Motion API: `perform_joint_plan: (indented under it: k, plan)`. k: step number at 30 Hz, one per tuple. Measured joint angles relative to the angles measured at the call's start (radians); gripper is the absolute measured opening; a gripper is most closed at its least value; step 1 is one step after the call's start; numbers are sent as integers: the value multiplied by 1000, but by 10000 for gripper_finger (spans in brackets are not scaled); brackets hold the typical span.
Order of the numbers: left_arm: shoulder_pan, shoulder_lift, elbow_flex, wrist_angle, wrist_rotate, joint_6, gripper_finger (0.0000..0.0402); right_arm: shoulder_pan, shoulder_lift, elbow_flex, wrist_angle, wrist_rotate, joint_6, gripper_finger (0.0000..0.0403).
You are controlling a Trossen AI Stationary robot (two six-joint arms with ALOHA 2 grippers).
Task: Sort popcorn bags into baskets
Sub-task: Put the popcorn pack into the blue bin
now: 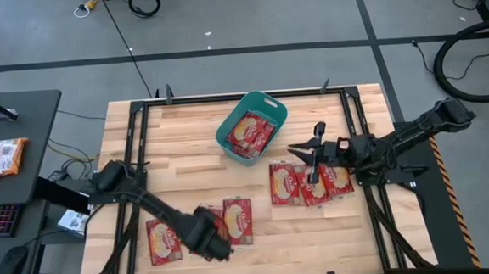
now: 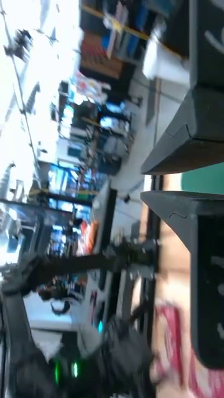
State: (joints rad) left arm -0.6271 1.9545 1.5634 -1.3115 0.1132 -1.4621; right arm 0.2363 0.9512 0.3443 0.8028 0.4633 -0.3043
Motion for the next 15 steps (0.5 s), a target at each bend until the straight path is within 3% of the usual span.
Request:
perform_joint_plan:
  k: [7, 15]
  plan:
    - [-100, 21, 0, 135, 18, -181, 160, -76, 0, 0, 91, -43, -65, 59]
    - [-189, 79, 0, 93, 191, -250, 162, -142, 0, 0, 125, -151, -63, 59]
